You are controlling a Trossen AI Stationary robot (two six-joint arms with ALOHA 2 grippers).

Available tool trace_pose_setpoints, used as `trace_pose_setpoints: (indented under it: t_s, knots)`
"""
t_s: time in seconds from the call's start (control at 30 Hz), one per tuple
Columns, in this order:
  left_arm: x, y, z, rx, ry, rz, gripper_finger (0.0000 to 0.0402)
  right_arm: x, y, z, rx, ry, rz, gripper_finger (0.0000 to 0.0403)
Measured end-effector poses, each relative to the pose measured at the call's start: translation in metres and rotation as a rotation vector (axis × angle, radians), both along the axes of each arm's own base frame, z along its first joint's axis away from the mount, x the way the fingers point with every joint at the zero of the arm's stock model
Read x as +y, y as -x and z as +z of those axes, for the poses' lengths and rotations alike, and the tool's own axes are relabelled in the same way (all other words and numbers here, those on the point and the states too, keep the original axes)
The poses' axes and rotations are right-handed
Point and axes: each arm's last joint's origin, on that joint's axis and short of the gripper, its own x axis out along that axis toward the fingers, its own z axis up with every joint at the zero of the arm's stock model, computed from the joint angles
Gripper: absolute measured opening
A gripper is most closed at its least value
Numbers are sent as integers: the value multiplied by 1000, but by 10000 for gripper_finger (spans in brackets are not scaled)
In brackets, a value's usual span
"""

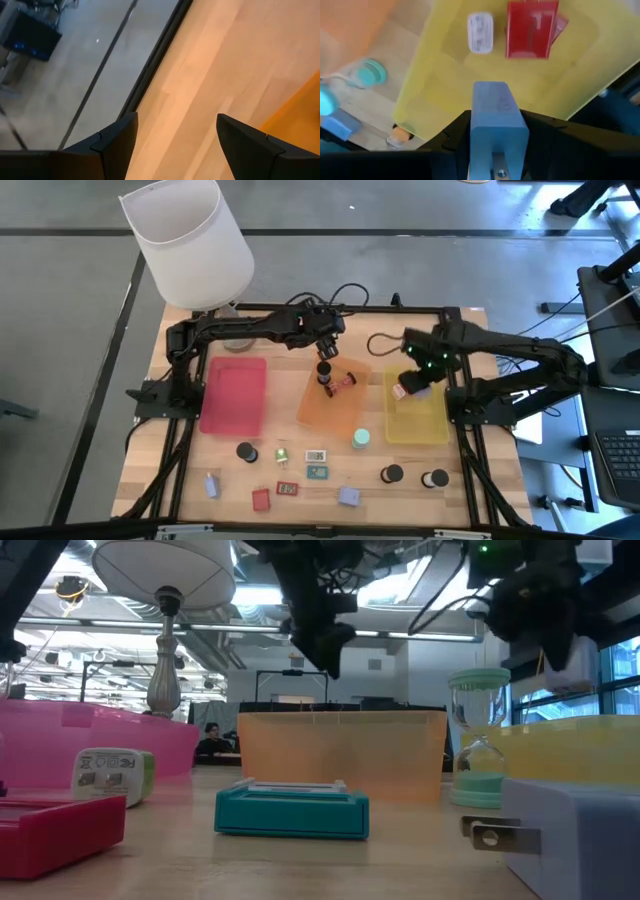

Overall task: Pick & Place Office items
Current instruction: Put the top light blue charger adapter into the yellow bin

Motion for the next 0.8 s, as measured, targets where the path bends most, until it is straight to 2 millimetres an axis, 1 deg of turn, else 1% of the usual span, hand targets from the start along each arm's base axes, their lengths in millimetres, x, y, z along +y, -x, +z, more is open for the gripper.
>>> trace_pose_setpoints:
  t_s: [0.13, 0.27, 0.4, 0.47, 0.6, 0.8]
  knots:
    - [8, 6, -2, 45, 14, 21, 267, 12, -2, -16, 26, -2, -28, 129]
    - [16, 10, -3, 55, 18, 42, 267, 22, -4, -39, 28, -3, -55, 129]
    - [22, 12, -3, 56, 18, 56, 267, 23, 4, -64, 88, 37, -121, 130]
    - [22, 12, -3, 62, 16, 52, 267, 23, 9, -72, 129, 59, -154, 130]
    - [24, 12, -3, 76, 9, 37, 267, 22, 15, -81, 167, 105, -190, 130]
    - [23, 12, -3, 69, 11, 40, 267, 18, 16, -84, 171, 223, -206, 130]
